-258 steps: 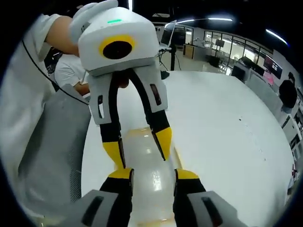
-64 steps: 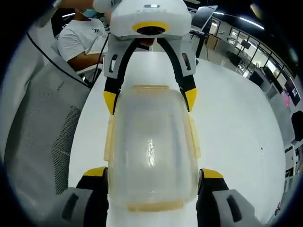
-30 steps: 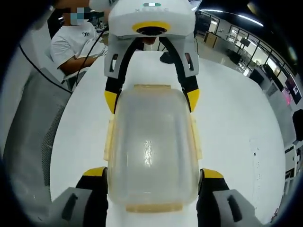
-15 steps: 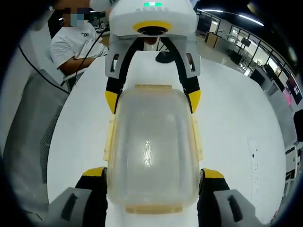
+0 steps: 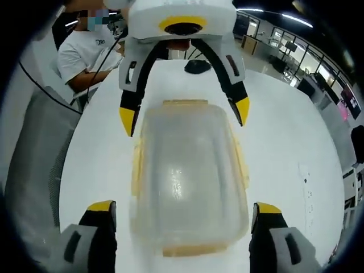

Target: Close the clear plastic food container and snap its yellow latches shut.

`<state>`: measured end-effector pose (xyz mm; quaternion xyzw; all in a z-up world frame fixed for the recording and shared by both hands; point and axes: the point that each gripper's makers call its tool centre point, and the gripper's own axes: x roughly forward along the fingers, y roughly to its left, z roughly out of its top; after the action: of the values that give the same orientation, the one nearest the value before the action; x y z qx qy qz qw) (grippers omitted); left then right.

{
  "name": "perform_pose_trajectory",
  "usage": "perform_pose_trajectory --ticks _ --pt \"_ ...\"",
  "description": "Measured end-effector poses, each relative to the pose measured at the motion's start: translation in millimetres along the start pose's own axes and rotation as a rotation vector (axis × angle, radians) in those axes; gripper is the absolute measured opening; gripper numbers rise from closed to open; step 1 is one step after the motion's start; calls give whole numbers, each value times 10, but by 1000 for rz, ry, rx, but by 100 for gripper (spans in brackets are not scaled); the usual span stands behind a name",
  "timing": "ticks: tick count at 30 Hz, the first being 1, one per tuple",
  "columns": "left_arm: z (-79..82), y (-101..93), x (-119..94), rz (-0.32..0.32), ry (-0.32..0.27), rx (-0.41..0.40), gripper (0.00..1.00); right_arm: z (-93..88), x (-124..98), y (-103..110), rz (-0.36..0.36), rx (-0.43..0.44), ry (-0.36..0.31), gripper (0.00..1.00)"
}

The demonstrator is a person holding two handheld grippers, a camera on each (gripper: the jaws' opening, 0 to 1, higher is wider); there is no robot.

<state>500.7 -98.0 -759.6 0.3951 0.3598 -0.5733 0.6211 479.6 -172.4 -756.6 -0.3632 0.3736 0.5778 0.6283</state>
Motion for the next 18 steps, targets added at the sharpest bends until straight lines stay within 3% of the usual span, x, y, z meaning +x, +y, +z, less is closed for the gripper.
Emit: perform_pose_trajectory --ticks 13,18 --pt "-77 -91 -150 47 -5 -59 99 106 -143 95 -65 86 -85 99" --pt "-61 -115 -233 86 -33 -104 99 90 -194 155 -100 133 -107 99"
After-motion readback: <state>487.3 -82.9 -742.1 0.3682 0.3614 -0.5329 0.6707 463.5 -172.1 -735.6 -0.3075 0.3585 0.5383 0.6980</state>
